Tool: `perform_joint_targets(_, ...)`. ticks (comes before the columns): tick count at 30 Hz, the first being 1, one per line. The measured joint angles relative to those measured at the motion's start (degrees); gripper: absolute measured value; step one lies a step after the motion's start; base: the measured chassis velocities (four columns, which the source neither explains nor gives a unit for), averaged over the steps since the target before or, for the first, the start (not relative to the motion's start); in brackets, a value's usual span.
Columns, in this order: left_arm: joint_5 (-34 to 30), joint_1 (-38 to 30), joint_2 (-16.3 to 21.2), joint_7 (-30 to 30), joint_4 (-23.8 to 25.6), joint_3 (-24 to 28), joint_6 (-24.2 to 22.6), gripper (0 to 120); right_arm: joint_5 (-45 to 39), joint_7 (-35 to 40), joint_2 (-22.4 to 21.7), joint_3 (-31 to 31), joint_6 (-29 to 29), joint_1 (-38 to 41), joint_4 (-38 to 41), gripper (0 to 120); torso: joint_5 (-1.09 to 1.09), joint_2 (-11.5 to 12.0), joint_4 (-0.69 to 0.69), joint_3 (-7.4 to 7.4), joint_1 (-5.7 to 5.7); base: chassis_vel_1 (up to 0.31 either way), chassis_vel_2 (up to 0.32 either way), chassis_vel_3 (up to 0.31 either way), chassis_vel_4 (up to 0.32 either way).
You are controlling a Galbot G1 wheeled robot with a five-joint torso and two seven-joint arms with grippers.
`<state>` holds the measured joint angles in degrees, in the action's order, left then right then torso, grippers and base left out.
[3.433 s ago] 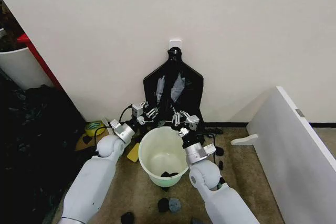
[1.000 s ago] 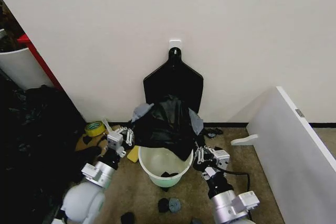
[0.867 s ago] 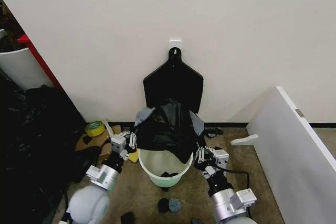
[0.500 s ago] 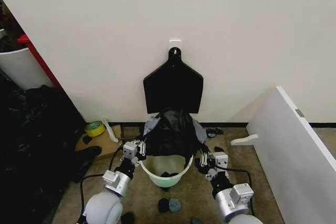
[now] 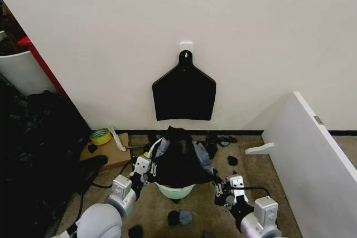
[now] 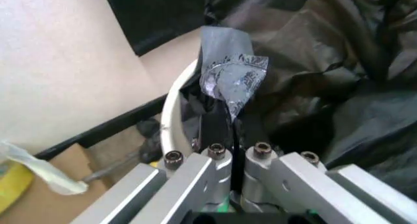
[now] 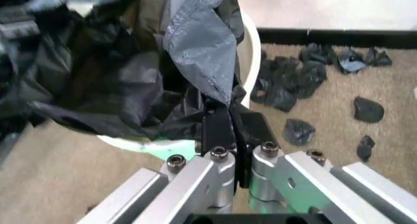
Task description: Place the garbage bag over the trash bin.
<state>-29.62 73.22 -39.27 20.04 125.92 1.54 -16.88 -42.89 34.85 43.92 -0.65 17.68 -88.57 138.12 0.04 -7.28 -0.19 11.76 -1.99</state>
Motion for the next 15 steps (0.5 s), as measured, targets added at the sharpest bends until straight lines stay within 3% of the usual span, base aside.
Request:
perform_joint_targets(10, 1.7, -4.6, 3.4, -2.0, -0.4, 1.3, -1.2, 0, -0.7, 0.1, 0.7, -2.5, 0.4, 2.2, -2.7, 0, -0.01, 0.0, 0.00, 0.00, 0.00, 0.000, 0.000, 0.000, 0.000)
perform_joint_targets(15, 6.9, -3.2, 9.4, -4.2, 3.4, -0.7, -3.6, 0, -1.1, 1.0, 0.0, -2.8, 2.4, 1.7, -1.0, 0, 0.01, 0.0, 0.00, 0.00, 0.00, 0.000, 0.000, 0.000, 0.000)
